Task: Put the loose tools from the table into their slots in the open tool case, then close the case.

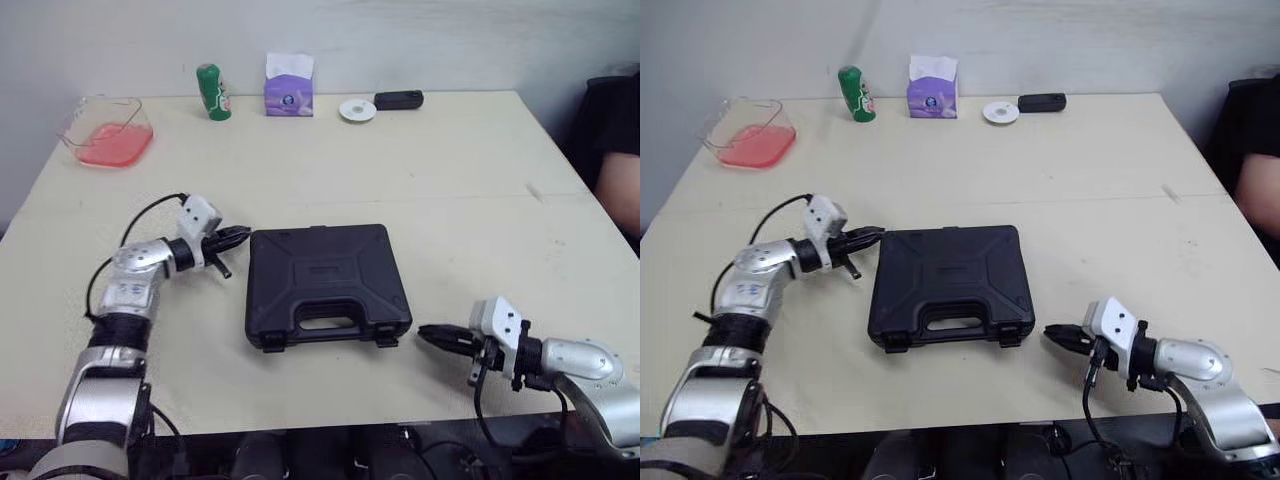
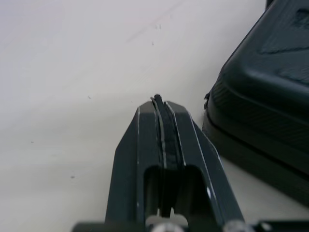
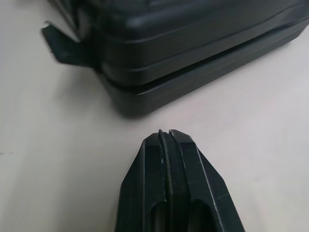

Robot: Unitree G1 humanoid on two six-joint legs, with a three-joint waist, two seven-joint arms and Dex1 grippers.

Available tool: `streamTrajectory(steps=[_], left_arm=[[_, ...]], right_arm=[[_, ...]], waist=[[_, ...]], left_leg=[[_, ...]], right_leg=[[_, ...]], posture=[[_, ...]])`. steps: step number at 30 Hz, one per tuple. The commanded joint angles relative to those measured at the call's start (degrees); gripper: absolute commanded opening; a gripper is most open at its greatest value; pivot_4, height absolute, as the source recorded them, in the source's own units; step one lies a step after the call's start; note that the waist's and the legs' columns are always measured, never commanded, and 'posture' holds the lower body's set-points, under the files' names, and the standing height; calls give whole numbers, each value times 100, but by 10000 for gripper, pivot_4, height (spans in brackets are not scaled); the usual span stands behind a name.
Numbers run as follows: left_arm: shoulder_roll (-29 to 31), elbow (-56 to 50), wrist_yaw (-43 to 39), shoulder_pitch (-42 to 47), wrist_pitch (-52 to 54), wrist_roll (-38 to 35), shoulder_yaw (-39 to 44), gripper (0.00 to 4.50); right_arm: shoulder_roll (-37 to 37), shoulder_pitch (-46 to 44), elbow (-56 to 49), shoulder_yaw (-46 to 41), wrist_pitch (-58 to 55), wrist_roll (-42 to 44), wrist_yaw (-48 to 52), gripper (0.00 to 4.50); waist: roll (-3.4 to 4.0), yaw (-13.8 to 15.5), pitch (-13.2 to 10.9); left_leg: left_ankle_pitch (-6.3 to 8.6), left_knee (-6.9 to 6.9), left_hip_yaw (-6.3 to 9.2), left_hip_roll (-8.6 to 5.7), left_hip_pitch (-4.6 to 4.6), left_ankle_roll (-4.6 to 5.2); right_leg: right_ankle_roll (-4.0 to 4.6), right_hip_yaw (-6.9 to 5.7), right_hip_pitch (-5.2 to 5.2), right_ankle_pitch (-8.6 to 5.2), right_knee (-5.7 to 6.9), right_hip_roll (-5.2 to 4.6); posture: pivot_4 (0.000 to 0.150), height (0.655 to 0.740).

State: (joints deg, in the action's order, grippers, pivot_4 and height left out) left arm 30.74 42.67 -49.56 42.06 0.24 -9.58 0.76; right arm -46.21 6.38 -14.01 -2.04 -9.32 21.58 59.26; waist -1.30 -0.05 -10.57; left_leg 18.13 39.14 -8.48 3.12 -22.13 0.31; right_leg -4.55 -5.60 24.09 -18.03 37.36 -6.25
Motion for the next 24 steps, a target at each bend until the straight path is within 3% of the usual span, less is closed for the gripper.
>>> streamTrajectory(steps=[1,14,24], left_arm=[[-94,659,-159,355,-421,179,-48,477],[-123,1218,-761,381,-1064,296,-39,477],[93,46,-1452,-502,-905,102,5,477]], right_arm=[[-56,117,-245,298,-43,-114,194,0],[411,-399,168,572,217,-499,-76,0],[343,-1009,953,454,813,-899,-189,0]], waist=[[-6,-10,2],[-23,-4,8],[-22,-16,8]], left_leg=[[0,0,0,-1,-2,0],[-3,3,4,-5,0,4],[-4,3,17,13,20,10]], right_leg=[[0,-2,0,0,-3,1],[-1,-6,-1,0,2,-9],[-3,-19,-36,2,-5,-19]], posture=[[1500,7400],[1500,7400],[1500,7400]])
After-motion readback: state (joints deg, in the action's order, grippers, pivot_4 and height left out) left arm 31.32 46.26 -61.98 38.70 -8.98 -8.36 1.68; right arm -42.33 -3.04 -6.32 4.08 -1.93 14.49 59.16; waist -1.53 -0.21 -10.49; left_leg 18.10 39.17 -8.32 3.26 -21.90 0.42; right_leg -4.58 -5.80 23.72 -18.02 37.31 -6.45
